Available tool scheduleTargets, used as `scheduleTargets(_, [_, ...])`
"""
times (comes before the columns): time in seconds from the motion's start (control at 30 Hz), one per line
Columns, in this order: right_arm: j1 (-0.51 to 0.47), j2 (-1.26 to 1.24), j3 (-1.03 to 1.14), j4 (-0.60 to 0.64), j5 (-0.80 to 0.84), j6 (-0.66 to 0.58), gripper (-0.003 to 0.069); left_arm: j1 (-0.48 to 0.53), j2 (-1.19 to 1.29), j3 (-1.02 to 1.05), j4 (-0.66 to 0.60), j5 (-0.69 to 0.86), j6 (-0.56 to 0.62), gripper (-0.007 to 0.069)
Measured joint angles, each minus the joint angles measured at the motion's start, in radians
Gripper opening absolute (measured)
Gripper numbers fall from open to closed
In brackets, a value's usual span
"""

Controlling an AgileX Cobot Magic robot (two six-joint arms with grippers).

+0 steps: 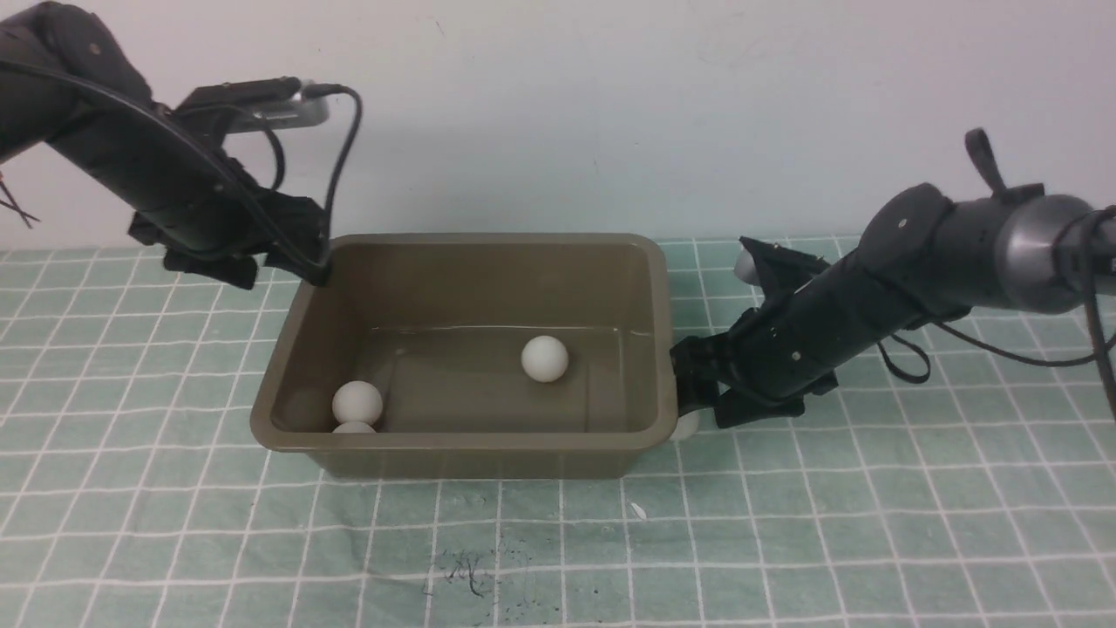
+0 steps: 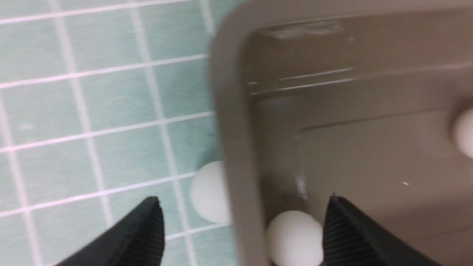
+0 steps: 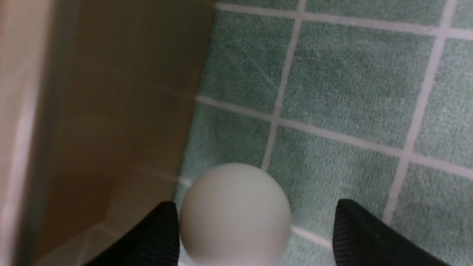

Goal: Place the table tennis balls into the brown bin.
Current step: 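Reach for and grasp a ping pong ball on the table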

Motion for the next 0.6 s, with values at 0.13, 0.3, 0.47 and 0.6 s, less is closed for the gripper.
scheduleTargets(0.13, [0.001, 0.005, -0.004, 0.005, -0.015, 0.000, 0.0475, 0.038, 0.000, 0.000, 0.032, 0.009, -0.024, 0.0408])
scheduleTargets(0.3, [-0.016, -0.010, -0.004, -0.040, -0.015, 0.016, 0.0354, 0.066, 0.000, 0.000, 0.114, 0.037, -0.059, 0.0213])
scheduleTargets(0.47, [-0.091, -0.115, -0.004, -0.079, 0.074, 0.054, 0.0361, 0.074, 0.015, 0.000, 0.150, 0.064, -0.066, 0.0018])
scheduleTargets(0.6, [-0.090, -0.255, -0.004, -0.068, 0.098, 0.056, 0.0361, 0.067, 0.053, 0.000, 0.106, 0.087, -0.068, -0.0005])
